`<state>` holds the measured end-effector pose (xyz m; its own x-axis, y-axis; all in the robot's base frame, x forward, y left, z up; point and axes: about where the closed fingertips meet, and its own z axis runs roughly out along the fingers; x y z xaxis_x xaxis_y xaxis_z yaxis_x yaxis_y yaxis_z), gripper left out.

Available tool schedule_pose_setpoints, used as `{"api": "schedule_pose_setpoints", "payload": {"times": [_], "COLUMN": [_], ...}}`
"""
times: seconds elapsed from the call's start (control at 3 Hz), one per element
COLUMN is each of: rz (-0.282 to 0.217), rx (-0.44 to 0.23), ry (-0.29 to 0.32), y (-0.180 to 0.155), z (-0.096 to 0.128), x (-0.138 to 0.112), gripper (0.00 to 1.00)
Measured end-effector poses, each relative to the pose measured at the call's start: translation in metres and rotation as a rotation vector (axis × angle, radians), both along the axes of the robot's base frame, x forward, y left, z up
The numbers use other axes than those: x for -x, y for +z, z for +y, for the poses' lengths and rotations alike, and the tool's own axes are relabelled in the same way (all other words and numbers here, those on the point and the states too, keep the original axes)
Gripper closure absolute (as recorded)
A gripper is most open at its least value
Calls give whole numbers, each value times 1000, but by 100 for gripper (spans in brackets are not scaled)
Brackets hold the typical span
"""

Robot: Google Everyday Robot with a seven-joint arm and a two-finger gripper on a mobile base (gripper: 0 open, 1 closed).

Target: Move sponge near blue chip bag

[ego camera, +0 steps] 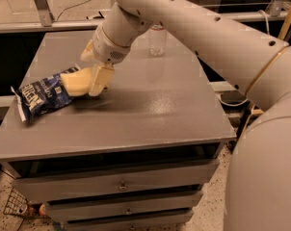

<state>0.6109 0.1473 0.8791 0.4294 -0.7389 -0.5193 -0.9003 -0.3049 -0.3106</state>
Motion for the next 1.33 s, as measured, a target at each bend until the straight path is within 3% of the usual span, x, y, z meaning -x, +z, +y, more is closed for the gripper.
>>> {"api": "schedule_pose_setpoints", "payload": {"times": [0.33, 0.67, 1.0, 1.33], "rz": [1, -3, 34, 66], "rx": [0, 11, 84, 133], "ry": [1, -44, -174, -270], "y": [0, 3, 5, 5], "z": [0, -23, -95, -154], "x": [0, -3, -15, -19], "gripper": [0, 0, 0, 0]}}
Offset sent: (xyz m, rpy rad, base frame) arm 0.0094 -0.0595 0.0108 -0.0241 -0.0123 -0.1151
